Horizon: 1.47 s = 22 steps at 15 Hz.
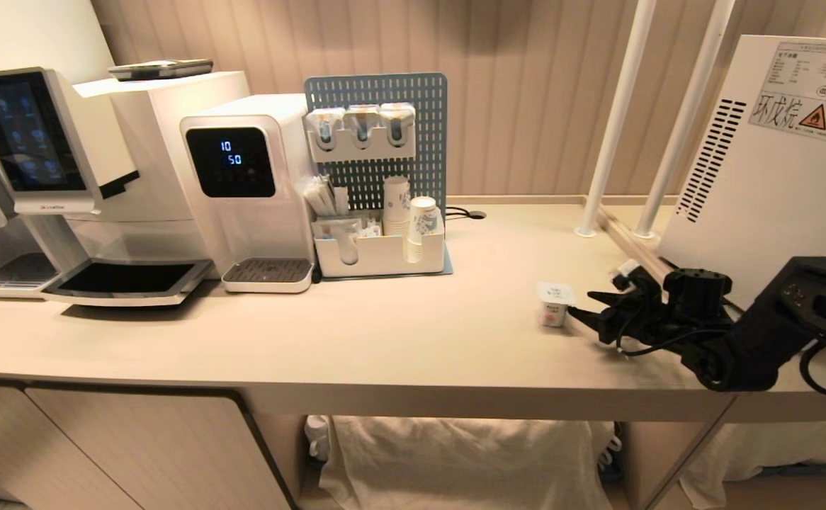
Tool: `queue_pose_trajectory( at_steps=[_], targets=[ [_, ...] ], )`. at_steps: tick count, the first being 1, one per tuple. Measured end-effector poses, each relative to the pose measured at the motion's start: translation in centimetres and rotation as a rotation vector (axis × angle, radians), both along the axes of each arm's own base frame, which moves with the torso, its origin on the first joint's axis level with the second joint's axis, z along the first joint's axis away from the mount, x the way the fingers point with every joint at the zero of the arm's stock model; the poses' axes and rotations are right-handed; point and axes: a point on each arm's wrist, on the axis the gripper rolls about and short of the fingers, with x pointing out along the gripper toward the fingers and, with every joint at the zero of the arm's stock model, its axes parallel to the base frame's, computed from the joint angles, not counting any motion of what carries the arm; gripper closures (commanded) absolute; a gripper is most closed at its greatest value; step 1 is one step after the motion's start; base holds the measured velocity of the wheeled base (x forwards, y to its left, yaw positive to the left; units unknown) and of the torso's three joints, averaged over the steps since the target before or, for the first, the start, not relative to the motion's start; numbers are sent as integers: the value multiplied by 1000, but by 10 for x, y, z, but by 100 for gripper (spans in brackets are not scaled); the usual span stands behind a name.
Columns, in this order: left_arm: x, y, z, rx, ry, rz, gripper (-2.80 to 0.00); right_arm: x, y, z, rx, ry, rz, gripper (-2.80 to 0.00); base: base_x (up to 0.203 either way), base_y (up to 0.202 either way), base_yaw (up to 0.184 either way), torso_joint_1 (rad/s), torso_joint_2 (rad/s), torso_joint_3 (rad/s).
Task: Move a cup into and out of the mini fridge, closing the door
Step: Put the yoghurt in the freezer
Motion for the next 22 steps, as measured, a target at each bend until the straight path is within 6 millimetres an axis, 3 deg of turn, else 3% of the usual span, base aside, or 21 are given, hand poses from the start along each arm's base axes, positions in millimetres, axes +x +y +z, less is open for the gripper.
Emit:
queue_pose_trajectory(
  at_steps=[4,8,12,16,22],
  targets=[
    [0,0,0,-3,0,0,0,27,20,-9,5,1,-19,-280,0,0,0,0,0,0],
    [0,0,0,-3,0,-1,0,31,27,-14,4,24,-9,-280,0,0,0,0,0,0],
    [0,0,0,-3,0,0,0,20,24,-13,2,50,-13,-280,0,0,0,0,0,0],
    [0,0,0,-2,0,-1,0,7,8,-1,1,55,-44,-280,0,0,0,0,0,0],
    [0,0,0,-3,0,-1,0,-13,9,11,0,29,-36,-280,0,0,0,0,0,0]
  ],
)
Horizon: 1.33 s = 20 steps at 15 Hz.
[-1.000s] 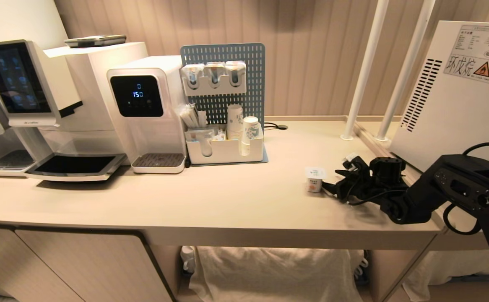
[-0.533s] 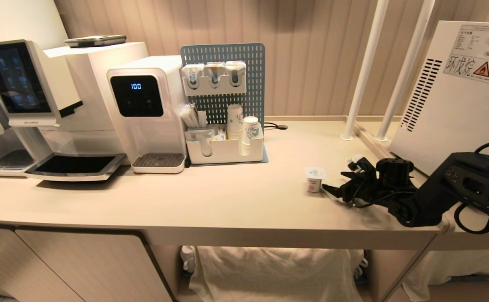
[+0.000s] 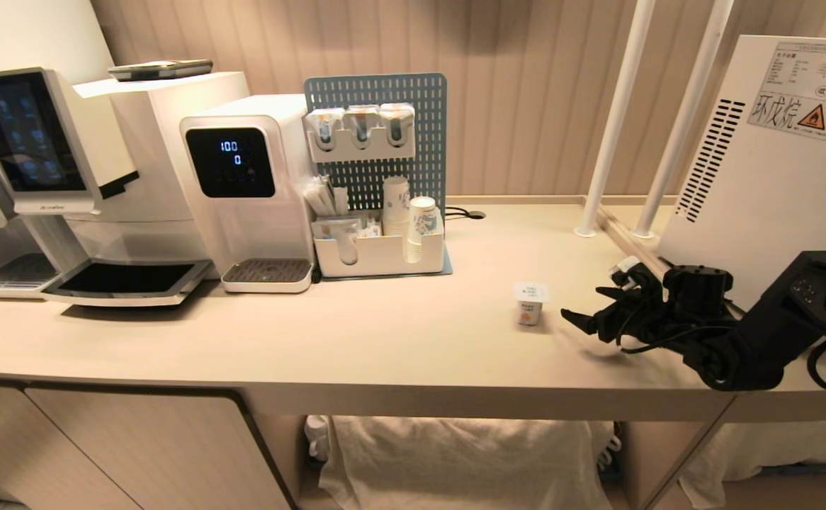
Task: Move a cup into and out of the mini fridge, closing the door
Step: Put the yoghurt in the freezer
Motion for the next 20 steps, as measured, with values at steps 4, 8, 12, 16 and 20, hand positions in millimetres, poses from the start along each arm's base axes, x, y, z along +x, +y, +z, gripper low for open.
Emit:
queue_pose_trajectory(
  at_steps=[4,8,12,16,20],
  targets=[
    [0,0,0,-1,0,0,0,-10,22,5,2,13,47,-280,0,0,0,0,0,0],
    [0,0,0,-1,1,1,0,-16,39,8,0,16,87,-280,0,0,0,0,0,0],
    [0,0,0,-3,2,0,0,2,51,7,-7,6,89,-280,0,0,0,0,0,0],
    [0,0,0,-3,1,0,0,25,59,5,-10,22,96,-280,0,0,0,0,0,0],
    [0,0,0,-3,0,0,0,44,62,14,-10,47,93,-280,0,0,0,0,0,0]
  ],
)
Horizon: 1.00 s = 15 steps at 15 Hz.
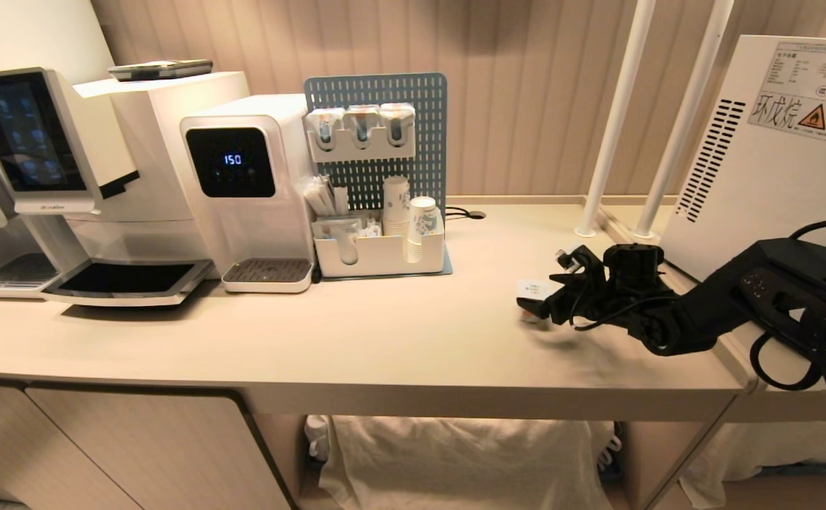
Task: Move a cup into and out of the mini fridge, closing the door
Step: Put the yoghurt in the freezer
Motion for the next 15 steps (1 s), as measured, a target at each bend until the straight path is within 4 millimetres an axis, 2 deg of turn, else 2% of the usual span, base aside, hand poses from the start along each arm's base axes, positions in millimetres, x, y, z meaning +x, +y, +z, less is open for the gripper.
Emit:
queue_pose_trajectory(
  at_steps=[3,5,13,14,15],
  targets=[
    [0,0,0,0,0,-1,0,14,6,3,0,-4,-1,-280,0,0,0,0,0,0],
    [0,0,0,0,0,-1,0,20,9,-3,-3,19,1,-280,0,0,0,0,0,0],
    [0,0,0,-1,1,0,0,25,16,-16,-5,34,14,-280,0,0,0,0,0,0],
    [0,0,0,-1,1,-1,0,26,16,-17,-5,35,14,0,0,0,0,0,0,0],
    [0,0,0,-1,1,-1,0,26,16,-19,-4,37,14,0,0,0,0,0,0,0]
  ],
)
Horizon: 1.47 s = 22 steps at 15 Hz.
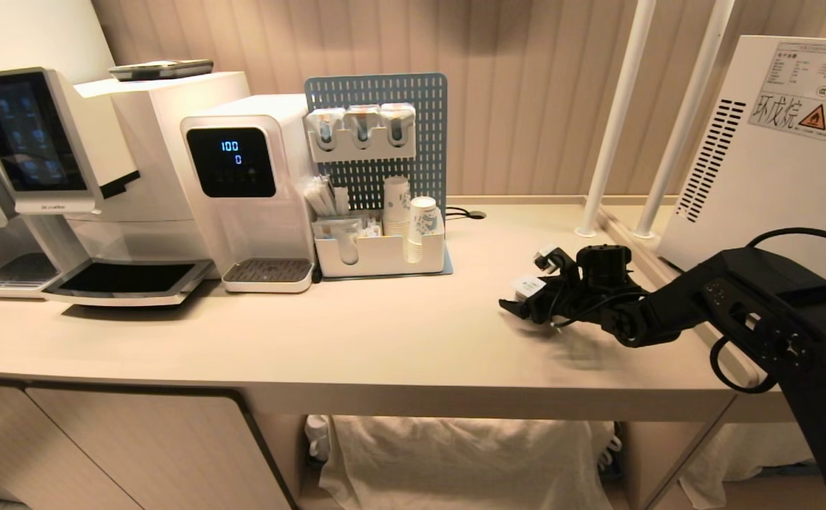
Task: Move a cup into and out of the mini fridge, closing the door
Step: Put the yoghurt in the freezer
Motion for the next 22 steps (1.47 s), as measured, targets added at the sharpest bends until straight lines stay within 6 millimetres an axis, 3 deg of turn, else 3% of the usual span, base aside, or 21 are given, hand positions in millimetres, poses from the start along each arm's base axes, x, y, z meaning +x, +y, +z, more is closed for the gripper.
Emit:
queue_pose_trajectory(
  at_steps=[8,12,15,18,22],
  targets=[
    [0,0,0,-1,0,0,0,-5,-4,5,22,21,-16,0,0,0,0,0,0,0],
    [0,0,0,-4,0,1,0,-34,-17,37,49,44,-47,0,0,0,0,0,0,0],
    [0,0,0,-5,0,2,0,-85,-35,82,54,45,-106,0,0,0,0,0,0,0],
    [0,0,0,-5,0,3,0,-159,-53,139,45,-23,-287,0,0,0,0,0,0,0],
    [0,0,0,-5,-1,3,0,-295,-69,209,62,-187,-527,0,0,0,0,0,0,0]
  ],
)
